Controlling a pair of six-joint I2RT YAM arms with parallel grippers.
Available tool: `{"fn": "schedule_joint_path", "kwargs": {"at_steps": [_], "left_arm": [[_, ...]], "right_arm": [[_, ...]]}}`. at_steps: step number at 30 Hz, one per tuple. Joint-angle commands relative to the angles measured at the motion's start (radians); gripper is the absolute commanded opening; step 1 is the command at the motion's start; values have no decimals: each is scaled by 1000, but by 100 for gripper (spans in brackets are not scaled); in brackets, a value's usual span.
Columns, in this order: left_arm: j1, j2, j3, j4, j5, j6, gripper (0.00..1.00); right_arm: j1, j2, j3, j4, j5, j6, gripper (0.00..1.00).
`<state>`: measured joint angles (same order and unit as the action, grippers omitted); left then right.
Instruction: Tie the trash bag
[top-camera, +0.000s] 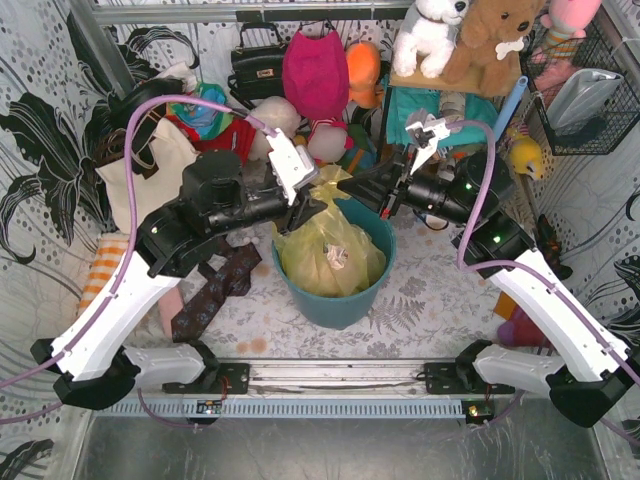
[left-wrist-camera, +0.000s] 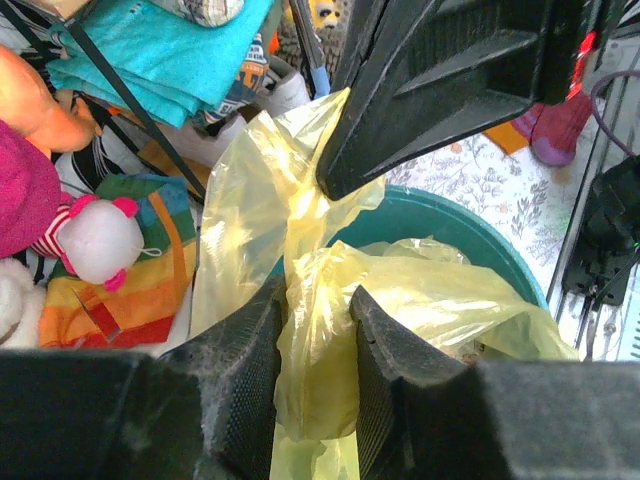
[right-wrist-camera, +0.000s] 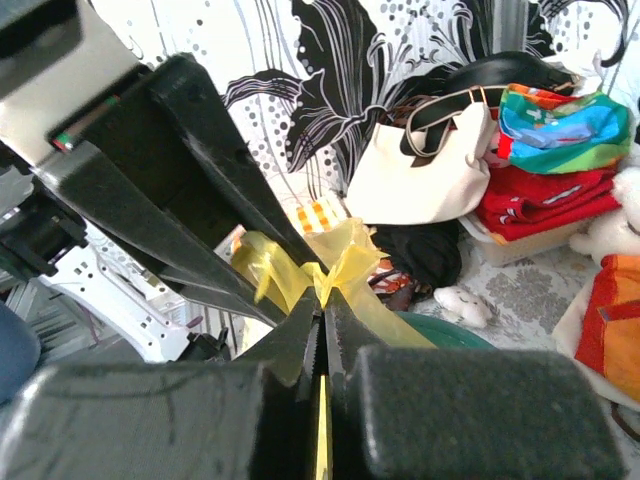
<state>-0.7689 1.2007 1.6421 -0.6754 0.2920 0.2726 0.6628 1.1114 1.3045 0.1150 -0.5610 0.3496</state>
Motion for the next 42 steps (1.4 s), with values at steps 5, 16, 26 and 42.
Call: {"fn": "schedule_joint_path", "kwargs": {"at_steps": [5, 16, 26, 42], "left_arm": [[8, -50, -23, 120, 5, -39, 38], [8, -36, -42, 132, 27, -63, 37], [9, -31, -83, 149, 188, -99, 36], [8, -109, -171, 203, 137, -99, 30]], "right_arm": [[48, -62, -45, -41, 119, 29, 0], [124, -96, -30, -142, 132, 62, 0], [124, -77, 6, -112, 255, 110, 0], [125, 89, 259, -227, 430, 300, 0]]}}
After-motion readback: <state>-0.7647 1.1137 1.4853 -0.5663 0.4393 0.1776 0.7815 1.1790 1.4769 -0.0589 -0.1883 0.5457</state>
